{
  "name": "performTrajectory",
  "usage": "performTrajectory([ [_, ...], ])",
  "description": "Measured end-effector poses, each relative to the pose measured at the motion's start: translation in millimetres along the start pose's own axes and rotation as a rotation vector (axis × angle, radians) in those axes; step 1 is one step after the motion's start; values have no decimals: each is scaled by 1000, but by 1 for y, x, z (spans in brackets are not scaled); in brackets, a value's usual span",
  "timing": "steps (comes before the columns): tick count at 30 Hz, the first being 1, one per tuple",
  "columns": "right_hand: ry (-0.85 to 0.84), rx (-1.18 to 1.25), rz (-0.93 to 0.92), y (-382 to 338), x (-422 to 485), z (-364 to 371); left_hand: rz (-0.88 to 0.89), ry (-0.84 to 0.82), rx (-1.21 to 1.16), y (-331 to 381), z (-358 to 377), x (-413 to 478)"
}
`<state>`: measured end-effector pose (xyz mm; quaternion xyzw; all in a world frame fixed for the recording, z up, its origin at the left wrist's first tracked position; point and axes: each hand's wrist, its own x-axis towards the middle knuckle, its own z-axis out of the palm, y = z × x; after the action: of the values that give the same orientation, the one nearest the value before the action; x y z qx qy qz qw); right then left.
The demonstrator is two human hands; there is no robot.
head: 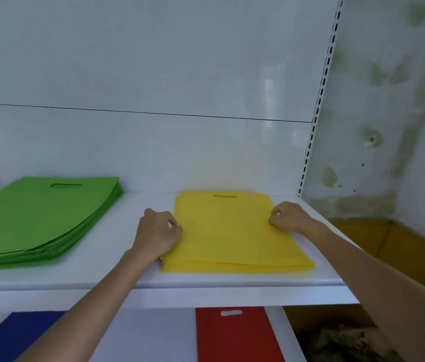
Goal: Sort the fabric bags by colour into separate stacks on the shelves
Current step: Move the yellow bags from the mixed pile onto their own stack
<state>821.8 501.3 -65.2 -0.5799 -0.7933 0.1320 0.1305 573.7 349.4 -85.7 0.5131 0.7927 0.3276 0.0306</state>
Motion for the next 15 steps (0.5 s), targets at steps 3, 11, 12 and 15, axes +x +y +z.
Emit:
performTrajectory([
  [3,-40,7,-22,-3,0,-5,-3,-66,-19,3,0,3],
  [11,205,-37,-70,-28,-5,-4,22,3,-11,0,-20,2],
  [12,261,8,-118,-41,-5,-4,39,27,4,-3,-30,2],
  [15,263,148,-265,-102,-10,1,76,115,37,-24,-70,-5],
])
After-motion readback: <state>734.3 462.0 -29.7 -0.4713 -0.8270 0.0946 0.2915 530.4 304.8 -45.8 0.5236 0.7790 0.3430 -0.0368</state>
